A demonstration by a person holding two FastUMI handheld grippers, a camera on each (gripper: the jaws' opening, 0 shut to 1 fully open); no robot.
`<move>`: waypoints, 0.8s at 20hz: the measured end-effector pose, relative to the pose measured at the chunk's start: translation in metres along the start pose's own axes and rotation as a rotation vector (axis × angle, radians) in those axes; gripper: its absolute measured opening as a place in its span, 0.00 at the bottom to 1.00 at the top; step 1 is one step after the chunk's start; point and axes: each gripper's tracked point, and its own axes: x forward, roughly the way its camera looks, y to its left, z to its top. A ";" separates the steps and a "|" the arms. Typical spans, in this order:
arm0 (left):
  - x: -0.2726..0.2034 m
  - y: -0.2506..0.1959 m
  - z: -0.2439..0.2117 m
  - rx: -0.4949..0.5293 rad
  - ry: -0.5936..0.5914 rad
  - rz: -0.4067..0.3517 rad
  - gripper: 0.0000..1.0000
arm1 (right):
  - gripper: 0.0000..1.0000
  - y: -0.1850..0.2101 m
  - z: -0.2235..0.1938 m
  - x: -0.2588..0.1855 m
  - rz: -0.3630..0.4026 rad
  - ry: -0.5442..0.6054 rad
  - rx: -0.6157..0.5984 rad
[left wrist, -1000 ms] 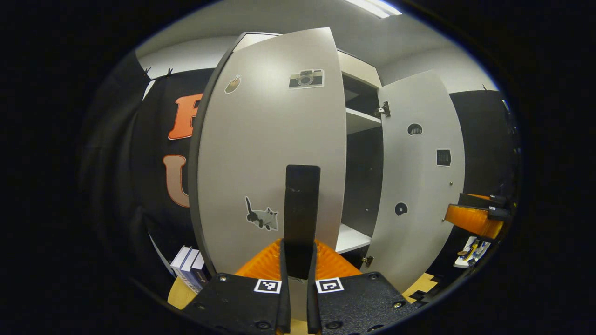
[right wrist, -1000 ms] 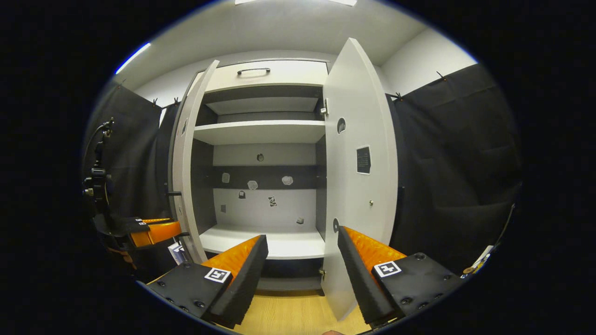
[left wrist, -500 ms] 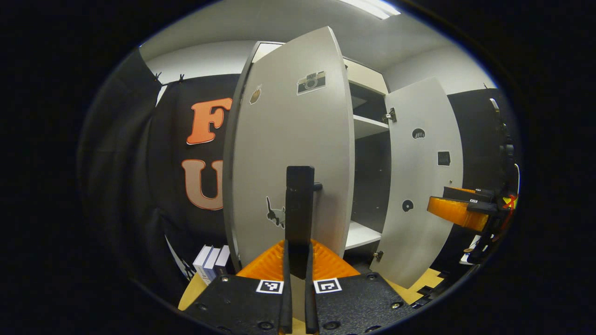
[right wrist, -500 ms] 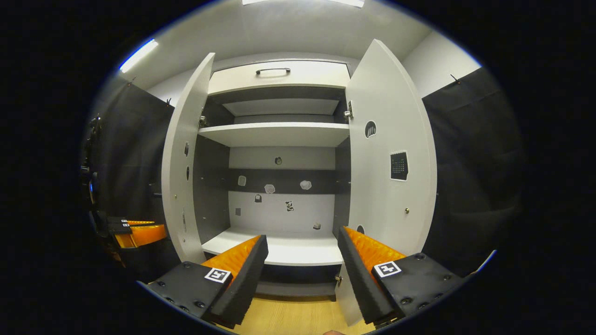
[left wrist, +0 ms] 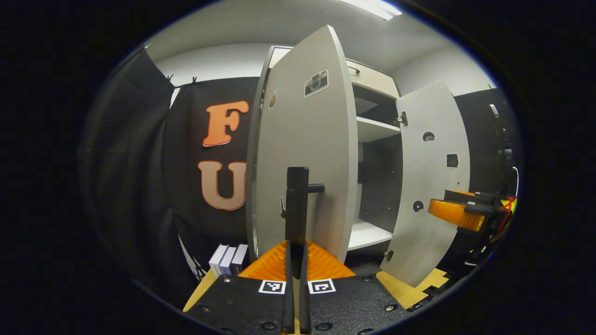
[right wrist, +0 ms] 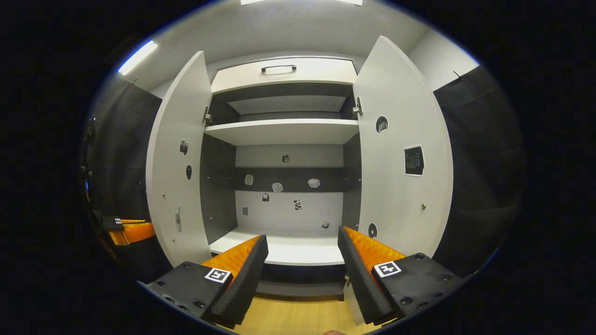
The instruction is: Open the right door of the double-door shoe cabinet with the right hand, and open the left door with the left hand.
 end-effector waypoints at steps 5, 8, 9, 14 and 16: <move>-0.003 0.009 0.000 -0.020 -0.001 0.073 0.02 | 0.96 0.001 -0.005 0.001 0.002 0.013 -0.004; -0.005 0.012 -0.001 -0.018 0.004 0.099 0.02 | 0.96 0.001 -0.005 -0.001 0.002 0.012 -0.011; -0.006 0.014 -0.001 -0.014 0.005 0.104 0.02 | 0.96 0.001 -0.005 -0.001 0.002 0.013 -0.011; -0.007 0.019 0.000 -0.009 0.004 0.127 0.01 | 0.96 0.000 -0.005 -0.004 0.002 0.016 -0.014; -0.008 0.021 0.001 -0.009 0.004 0.138 0.01 | 0.96 -0.002 -0.006 -0.009 -0.005 0.017 -0.019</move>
